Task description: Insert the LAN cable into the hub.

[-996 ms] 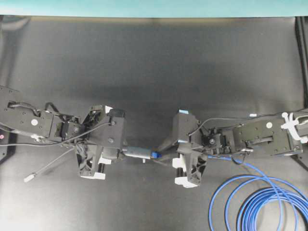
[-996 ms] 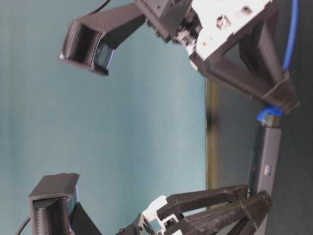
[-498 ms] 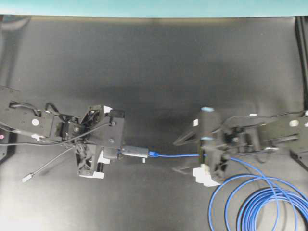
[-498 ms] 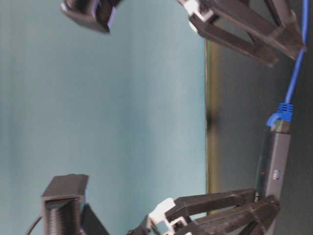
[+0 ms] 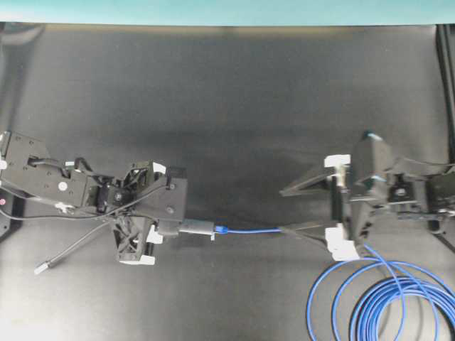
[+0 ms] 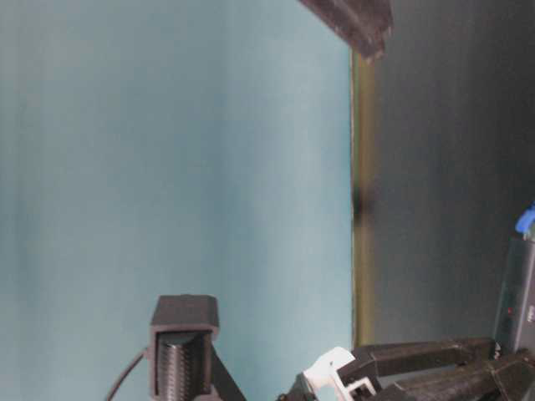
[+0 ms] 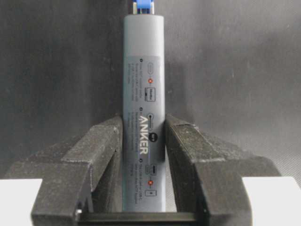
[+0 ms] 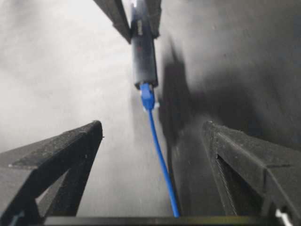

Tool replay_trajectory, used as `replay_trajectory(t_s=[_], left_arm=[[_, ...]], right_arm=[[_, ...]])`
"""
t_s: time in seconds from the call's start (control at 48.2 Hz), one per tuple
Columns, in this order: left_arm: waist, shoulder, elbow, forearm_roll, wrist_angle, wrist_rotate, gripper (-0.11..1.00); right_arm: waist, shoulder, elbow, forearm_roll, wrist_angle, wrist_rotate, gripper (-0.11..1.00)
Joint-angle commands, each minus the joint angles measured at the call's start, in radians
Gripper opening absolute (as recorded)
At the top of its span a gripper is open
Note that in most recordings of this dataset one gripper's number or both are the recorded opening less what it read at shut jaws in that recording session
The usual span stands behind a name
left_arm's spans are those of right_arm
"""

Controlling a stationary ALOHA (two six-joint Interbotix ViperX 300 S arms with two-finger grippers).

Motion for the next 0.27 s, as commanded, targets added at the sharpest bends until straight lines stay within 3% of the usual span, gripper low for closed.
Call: replay_trajectory(t_s=[0.0,0.145,0.249], left_arm=[[0.005,-0.009,0.002,0.003,-0.028,0.000,0.42],[0.003,-0.014,0.014,0.003,-0.046,0.000,0.78],[0.006,-0.029,0.012,0.003,-0.040,0.005,0.80]], right_arm=[[0.000,-0.029,0.012,0.003,-0.011,-0.008,0.83],[0.000,-0.055,0.031,0.003,-0.015,-0.008,0.83],[0.000,-0.078,0.038,0.003,-0.015,-0.012,0.83]])
